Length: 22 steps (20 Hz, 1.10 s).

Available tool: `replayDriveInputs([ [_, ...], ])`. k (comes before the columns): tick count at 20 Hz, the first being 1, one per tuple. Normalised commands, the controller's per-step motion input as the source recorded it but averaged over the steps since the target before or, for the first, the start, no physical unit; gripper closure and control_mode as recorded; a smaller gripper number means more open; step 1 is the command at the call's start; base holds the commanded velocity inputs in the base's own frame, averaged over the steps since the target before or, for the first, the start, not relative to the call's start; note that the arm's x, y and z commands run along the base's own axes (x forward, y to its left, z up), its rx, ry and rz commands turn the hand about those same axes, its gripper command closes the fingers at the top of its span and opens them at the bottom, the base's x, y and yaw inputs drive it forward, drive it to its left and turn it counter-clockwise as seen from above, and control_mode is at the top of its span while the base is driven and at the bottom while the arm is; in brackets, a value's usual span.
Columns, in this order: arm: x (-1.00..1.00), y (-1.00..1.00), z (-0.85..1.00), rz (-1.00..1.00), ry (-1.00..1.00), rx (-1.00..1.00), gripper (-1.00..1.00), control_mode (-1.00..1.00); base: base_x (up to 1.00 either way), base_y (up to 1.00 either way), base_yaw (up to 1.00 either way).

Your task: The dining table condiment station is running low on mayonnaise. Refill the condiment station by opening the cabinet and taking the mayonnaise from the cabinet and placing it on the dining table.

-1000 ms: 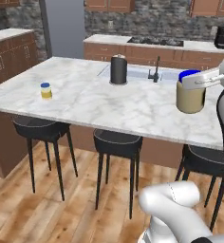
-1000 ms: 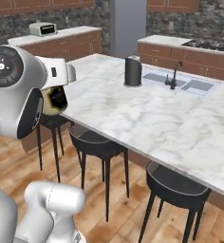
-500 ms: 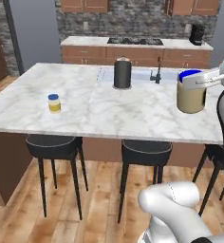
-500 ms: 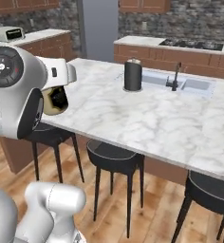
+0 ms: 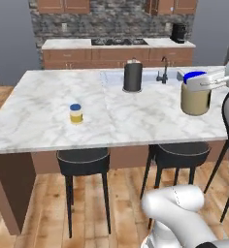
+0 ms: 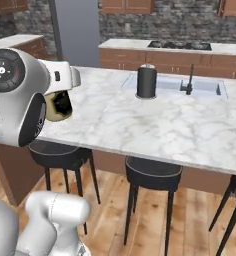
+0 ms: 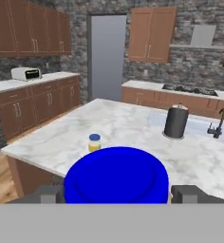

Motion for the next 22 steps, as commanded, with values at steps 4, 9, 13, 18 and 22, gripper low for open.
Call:
replayDriveInputs([
  [4, 0.00, 0.00, 0.00, 0.00, 0.00, 0.00, 1.00, 1.00, 0.39, 1.00, -0.29],
  [9, 0.00, 0.00, 0.00, 0.00, 0.00, 0.00, 1.00, 1.00, 0.44, 1.00, -0.15],
  [13, 0.00, 0.00, 0.00, 0.00, 0.00, 0.00, 1.00, 1.00, 0.51, 1.00, -0.07],
  [18, 0.00, 0.00, 0.00, 0.00, 0.00, 0.00, 1.00, 1.00, 0.52, 1.00, -0.04],
  [22, 0.00, 0.00, 0.00, 0.00, 0.00, 0.00, 1.00, 1.00, 0.55, 0.80, -0.06],
])
